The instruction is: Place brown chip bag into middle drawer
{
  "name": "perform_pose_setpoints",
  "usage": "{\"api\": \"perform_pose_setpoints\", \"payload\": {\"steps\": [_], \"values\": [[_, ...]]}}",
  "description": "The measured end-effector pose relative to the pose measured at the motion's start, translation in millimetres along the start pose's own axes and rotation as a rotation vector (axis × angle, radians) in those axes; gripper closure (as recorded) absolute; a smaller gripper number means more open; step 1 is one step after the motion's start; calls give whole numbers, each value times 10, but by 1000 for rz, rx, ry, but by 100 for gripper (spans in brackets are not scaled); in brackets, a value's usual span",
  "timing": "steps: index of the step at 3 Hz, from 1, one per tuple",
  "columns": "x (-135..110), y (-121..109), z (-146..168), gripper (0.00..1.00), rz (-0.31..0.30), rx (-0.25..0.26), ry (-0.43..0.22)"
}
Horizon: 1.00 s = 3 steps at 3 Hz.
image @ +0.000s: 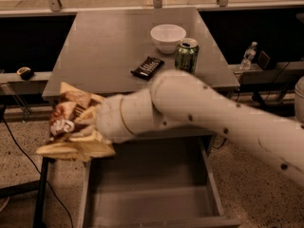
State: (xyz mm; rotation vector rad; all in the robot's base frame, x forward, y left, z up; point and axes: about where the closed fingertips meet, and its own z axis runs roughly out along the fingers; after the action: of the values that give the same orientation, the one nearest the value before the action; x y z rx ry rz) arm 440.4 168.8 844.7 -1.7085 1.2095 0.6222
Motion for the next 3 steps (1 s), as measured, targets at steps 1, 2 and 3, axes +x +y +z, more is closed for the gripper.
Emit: {"api": "perform_pose_setpoints", "payload": {"steps": [1, 2, 3], "values": [[1068, 484, 216, 100, 107, 32, 41], [1951, 1148, 520, 100, 215, -27, 70], [2448, 1538, 740, 100, 283, -119, 105]]}}
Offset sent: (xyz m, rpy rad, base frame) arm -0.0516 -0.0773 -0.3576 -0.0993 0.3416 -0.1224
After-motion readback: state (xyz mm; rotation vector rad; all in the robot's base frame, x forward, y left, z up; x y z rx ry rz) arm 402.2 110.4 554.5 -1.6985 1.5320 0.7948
